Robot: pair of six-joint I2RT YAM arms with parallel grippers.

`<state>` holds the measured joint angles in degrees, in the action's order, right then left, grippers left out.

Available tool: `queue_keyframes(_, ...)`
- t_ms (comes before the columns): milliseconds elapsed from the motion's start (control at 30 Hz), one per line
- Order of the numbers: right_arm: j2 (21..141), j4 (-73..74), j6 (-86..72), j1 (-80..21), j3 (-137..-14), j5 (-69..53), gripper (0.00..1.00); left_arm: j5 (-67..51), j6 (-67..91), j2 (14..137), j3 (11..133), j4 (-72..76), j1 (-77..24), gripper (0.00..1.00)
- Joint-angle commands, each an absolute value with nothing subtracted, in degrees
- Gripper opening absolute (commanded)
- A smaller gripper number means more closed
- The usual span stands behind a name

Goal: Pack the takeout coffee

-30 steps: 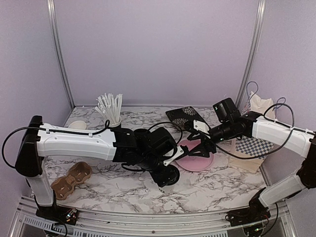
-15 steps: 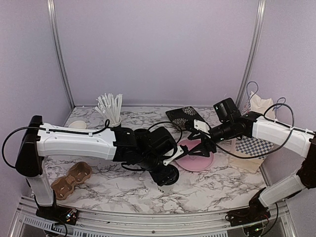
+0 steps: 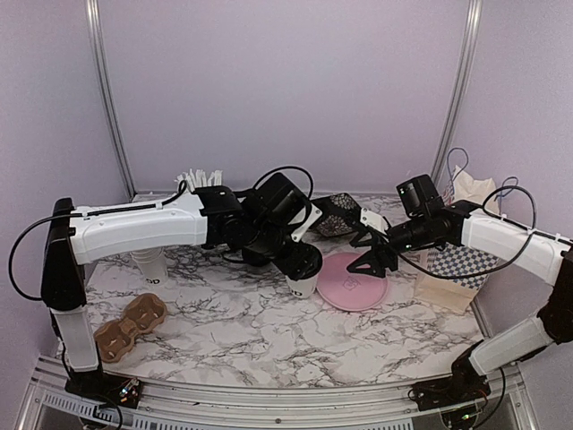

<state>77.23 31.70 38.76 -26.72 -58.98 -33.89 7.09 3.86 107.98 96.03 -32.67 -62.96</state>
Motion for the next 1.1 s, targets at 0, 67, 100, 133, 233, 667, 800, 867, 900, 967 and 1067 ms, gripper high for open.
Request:
queue_keyframes(0, 76.2, 30.5, 37.4, -26.2, -60.4, -33.4, 0.74, 10.4, 2.9, 112.6, 102.2, -33.4, -59.0, 0.58)
queue_keyframes(67, 76.3, 30.4, 37.4, -26.2, -60.4, -33.3, 0.73, 11.7, 3.0, 114.9, 105.1, -33.6, -57.1, 0.58)
queue_keyframes(100, 76.3, 30.5, 37.4, -26.2, -60.4, -33.2, 0.74, 11.8, 3.2, 116.0, 106.4, -33.6, -56.1, 0.58)
queue_keyframes(133, 76.4, 30.5, 37.4, -26.2, -60.4, -33.1, 0.74, 11.9, 3.4, 117.0, 107.7, -33.7, -55.3, 0.58)
queue_keyframes(233, 76.4, 30.4, 37.4, -26.2, -60.3, -33.1, 0.74, 11.7, 3.4, 119.8, 110.9, -33.5, -53.3, 0.58)
queue_keyframes(667, 76.9, 30.4, 37.4, -26.1, -60.1, -32.6, 0.74, 12.4, 2.9, 130.5, 123.1, -33.3, -51.0, 0.58)
queue_keyframes(800, 77.2, 30.4, 37.4, -26.1, -60.1, -32.6, 0.74, 12.7, 3.0, 132.9, 125.3, -33.3, -50.4, 0.59)
queue_keyframes(867, 77.2, 30.4, 37.4, -26.1, -60.1, -32.6, 0.74, 12.3, 3.0, 133.9, 126.2, -33.3, -50.2, 0.59)
queue_keyframes(900, 77.2, 30.5, 37.4, -26.1, -60.1, -32.6, 0.74, 12.2, 3.1, 134.3, 126.5, -33.3, -50.2, 0.59)
queue_keyframes(967, 77.4, 30.4, 37.3, -26.1, -60.1, -32.6, 0.73, 12.2, 3.1, 135.0, 127.1, -33.4, -50.1, 0.59)
queue_keyframes(1067, 77.4, 30.5, 37.3, -26.2, -60.1, -32.7, 0.74, 12.2, 3.3, 135.8, 127.7, -33.4, -50.0, 0.62)
